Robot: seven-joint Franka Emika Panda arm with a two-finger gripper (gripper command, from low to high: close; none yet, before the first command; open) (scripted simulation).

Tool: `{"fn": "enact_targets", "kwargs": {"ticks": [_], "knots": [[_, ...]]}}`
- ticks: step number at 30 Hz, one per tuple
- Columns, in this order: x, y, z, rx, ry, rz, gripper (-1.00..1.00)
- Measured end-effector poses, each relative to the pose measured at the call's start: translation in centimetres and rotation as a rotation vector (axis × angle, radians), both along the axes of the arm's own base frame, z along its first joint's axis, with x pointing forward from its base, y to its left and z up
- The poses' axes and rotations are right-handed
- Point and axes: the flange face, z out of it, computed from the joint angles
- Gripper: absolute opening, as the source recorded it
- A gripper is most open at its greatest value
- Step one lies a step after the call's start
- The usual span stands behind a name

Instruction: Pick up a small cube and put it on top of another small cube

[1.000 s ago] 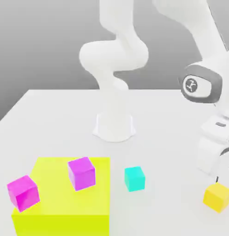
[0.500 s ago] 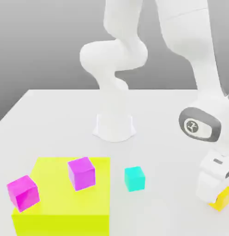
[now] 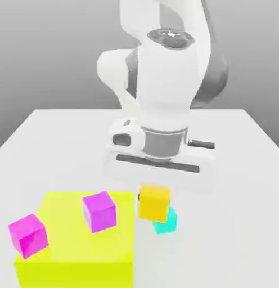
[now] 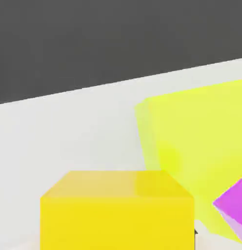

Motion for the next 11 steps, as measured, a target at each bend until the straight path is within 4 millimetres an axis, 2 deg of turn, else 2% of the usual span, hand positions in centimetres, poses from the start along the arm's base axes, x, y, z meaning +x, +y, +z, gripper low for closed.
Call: {"fn": "enact_targets", "kwargs": {"ticks": [2,3,7,8,11], "knots": [[-1.6,-4.1,1.9,0.023,-0.009,-0.168,-1.00],[-2.0,-5.2,1.8,0.031,-0.012,-0.214,-1.00],[-2.5,-6.2,-2.7,0.037,-0.015,-0.257,-1.00],[-2.6,-6.2,-3.4,0.037,-0.015,-0.259,1.00],[-2.6,-6.2,-3.4,0.037,-0.015,-0.259,1.00]]}}
